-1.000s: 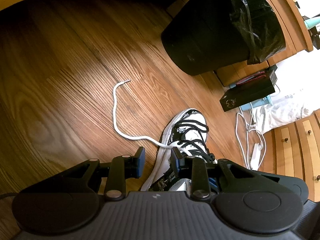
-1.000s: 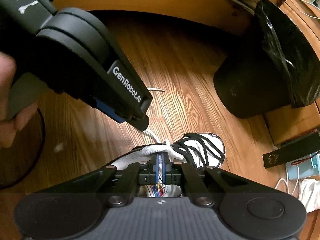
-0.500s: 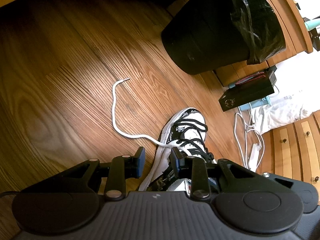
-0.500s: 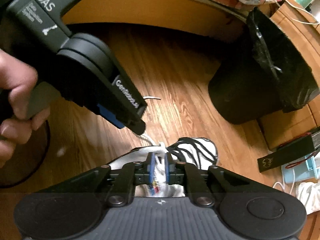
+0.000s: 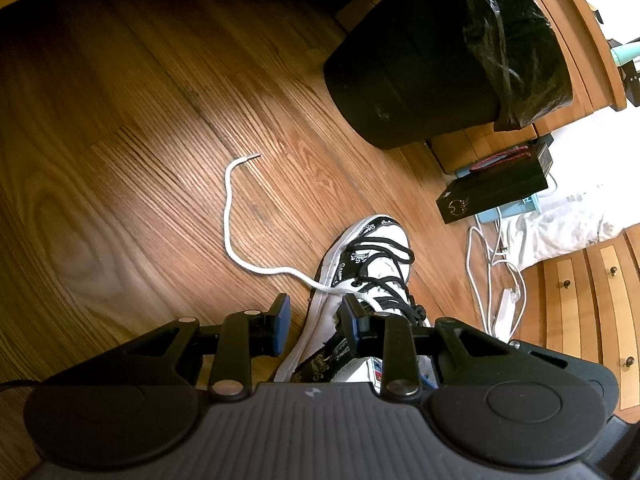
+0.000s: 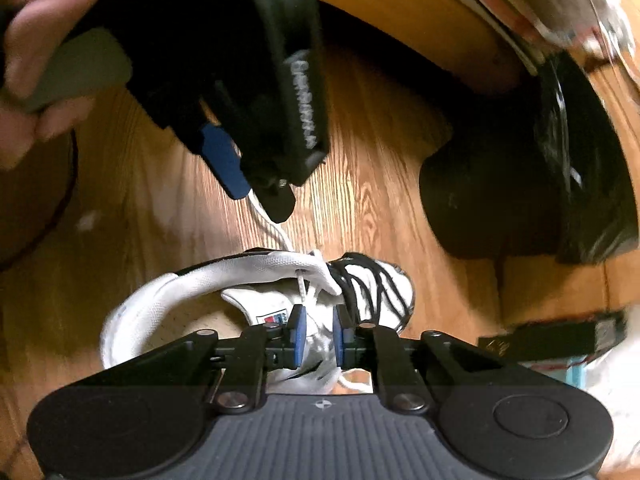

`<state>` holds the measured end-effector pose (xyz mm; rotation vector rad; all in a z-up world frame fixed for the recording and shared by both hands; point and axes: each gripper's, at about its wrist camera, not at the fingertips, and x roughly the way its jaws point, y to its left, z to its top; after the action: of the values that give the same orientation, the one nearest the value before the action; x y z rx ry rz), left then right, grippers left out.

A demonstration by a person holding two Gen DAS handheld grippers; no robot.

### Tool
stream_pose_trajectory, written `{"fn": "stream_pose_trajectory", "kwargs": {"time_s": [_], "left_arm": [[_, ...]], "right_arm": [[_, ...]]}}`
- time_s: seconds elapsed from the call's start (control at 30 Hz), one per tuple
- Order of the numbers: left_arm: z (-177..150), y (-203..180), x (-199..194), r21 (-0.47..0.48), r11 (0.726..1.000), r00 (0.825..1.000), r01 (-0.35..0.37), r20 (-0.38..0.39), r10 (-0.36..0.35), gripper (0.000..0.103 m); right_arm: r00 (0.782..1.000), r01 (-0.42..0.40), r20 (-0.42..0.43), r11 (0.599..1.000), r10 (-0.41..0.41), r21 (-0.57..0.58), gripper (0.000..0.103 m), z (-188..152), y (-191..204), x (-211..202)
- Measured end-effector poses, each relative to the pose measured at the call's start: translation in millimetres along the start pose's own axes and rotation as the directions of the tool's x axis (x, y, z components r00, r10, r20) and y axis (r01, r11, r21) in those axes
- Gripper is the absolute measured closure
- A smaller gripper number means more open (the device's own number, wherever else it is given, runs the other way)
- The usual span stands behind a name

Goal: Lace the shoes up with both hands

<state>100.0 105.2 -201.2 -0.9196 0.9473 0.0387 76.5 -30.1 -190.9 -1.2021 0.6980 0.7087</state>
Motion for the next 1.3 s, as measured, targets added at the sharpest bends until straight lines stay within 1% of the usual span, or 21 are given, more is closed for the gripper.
{"fn": "stream_pose_trajectory", "kwargs": {"time_s": [0.1, 0.17, 0.2, 0.27, 0.37, 0.5, 0.63, 0.87, 0.9, 0.93, 1.0, 1.13, 1.17, 1.23, 1.3], "left_arm": [[0.0, 0.2, 0.1, -0.002, 1.0, 1.0, 0.001, 0.001, -0.001, 0.073], [0.2, 0.0, -1.1, -0.001, 1.0, 1.0, 0.005, 0.008, -0.005, 0.073], [0.5, -0.3, -1.5, -0.001, 1.0, 1.0, 0.008, 0.011, -0.008, 0.073], [1.1, -0.3, -1.8, -0.002, 1.0, 1.0, 0.01, 0.014, -0.01, 0.073], [1.0, 1.1, -1.4, -0.008, 1.0, 1.0, 0.007, 0.012, -0.007, 0.073], [1.0, 2.6, -0.9, -0.018, 1.0, 1.0, 0.003, 0.01, -0.003, 0.073], [0.9, 3.0, -1.0, -0.019, 1.0, 1.0, 0.001, 0.009, -0.001, 0.072], [0.3, 4.5, -0.1, -0.024, 1.0, 1.0, -0.004, 0.007, 0.004, 0.072], [0.2, 4.8, 0.0, -0.026, 1.0, 1.0, -0.005, 0.007, 0.005, 0.072], [0.3, 5.1, 0.2, -0.027, 1.0, 1.0, -0.006, 0.007, 0.006, 0.072], [0.2, 5.3, 0.8, -0.028, 1.0, 1.0, -0.007, 0.006, 0.007, 0.072], [0.0, 5.2, 1.4, -0.027, 1.0, 1.0, -0.009, 0.002, 0.009, 0.072], [0.0, 5.3, 1.3, -0.027, 1.0, 1.0, -0.009, 0.003, 0.009, 0.072], [0.1, 5.8, 1.1, -0.03, 1.0, 1.0, -0.009, 0.004, 0.009, 0.072], [0.0, 5.9, 1.4, -0.029, 1.0, 1.0, -0.01, 0.003, 0.01, 0.072]], "right_arm": [[0.999, 0.036, 0.002, 0.997, -0.036, -0.068, 0.088, 1.4, 6.8, 0.8], [0.999, 0.034, -0.003, 0.994, -0.035, -0.105, 0.088, 2.3, 8.6, 2.2], [0.999, 0.03, -0.01, 0.994, -0.032, -0.105, 0.09, 2.7, 8.0, 3.2], [1.0, -0.001, -0.021, 0.996, -0.001, -0.094, 0.091, 2.7, 5.4, 3.2], [1.0, -0.004, -0.023, 0.995, 0.002, -0.096, 0.093, 2.1, 5.5, 4.2], [1.0, -0.012, -0.004, 0.998, 0.012, -0.063, 0.097, 2.9, 1.3, 3.0], [0.999, -0.032, 0.018, 0.999, 0.033, -0.024, 0.098, 3.3, -2.7, 0.9], [0.998, -0.054, 0.025, 0.998, 0.054, -0.01, 0.098, 3.9, -1.8, -5.0], [0.998, -0.057, 0.032, 0.998, 0.057, -0.003, 0.099, 4.4, -2.0, -6.2], [0.997, -0.065, 0.04, 0.998, 0.064, 0.007, 0.103, 5.0, -3.0, -8.0], [0.996, -0.072, 0.05, 0.997, 0.071, 0.016, 0.103, 7.2, -1.8, -15.2], [0.996, -0.082, 0.047, 0.996, 0.081, 0.016, 0.103, 7.8, -0.6, -13.8], [0.996, -0.081, 0.047, 0.997, 0.08, 0.014, 0.103, 7.3, -0.7, -14.4], [0.998, -0.055, 0.043, 0.998, 0.055, -0.01, 0.097, 5.4, 0.1, -16.5], [0.999, -0.035, 0.039, 0.999, 0.036, -0.032, 0.084, 2.9, 0.8, -17.9]]}}
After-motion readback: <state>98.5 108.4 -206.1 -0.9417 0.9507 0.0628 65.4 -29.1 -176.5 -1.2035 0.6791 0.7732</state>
